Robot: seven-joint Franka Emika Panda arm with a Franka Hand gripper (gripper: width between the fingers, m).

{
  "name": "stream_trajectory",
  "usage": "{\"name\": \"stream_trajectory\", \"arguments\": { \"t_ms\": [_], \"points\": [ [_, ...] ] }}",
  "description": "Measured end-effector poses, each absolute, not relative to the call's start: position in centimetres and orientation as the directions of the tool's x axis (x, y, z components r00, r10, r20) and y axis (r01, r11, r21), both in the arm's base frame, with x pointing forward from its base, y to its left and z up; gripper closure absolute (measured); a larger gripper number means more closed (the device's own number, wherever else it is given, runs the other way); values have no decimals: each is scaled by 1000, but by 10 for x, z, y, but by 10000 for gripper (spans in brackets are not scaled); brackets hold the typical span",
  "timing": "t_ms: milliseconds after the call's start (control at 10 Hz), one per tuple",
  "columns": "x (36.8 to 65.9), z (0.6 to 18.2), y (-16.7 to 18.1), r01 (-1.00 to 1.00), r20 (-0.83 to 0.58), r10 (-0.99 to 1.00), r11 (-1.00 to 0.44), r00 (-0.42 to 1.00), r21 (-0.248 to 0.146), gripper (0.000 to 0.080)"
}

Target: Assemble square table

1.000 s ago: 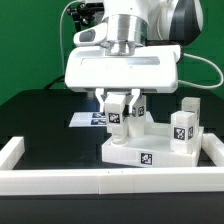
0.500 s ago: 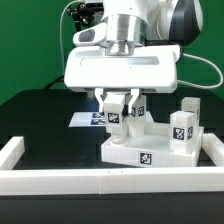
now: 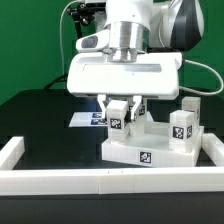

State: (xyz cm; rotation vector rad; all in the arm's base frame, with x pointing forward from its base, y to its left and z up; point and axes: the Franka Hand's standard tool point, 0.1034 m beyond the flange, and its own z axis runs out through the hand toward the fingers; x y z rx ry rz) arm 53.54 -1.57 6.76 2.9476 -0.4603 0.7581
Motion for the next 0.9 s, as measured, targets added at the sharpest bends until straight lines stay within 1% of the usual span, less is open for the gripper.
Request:
{"name": "stream_trajectory", "arguments": {
  "t_ms": [600, 800, 900],
  "points": [
    [532, 65, -13, -311, 471, -281, -950, 836, -15, 511],
    [532, 65, -13, -311, 470, -281, -950, 836, -15, 193],
    [532, 65, -13, -311, 470, -281, -950, 837, -15, 193]
  ]
}}
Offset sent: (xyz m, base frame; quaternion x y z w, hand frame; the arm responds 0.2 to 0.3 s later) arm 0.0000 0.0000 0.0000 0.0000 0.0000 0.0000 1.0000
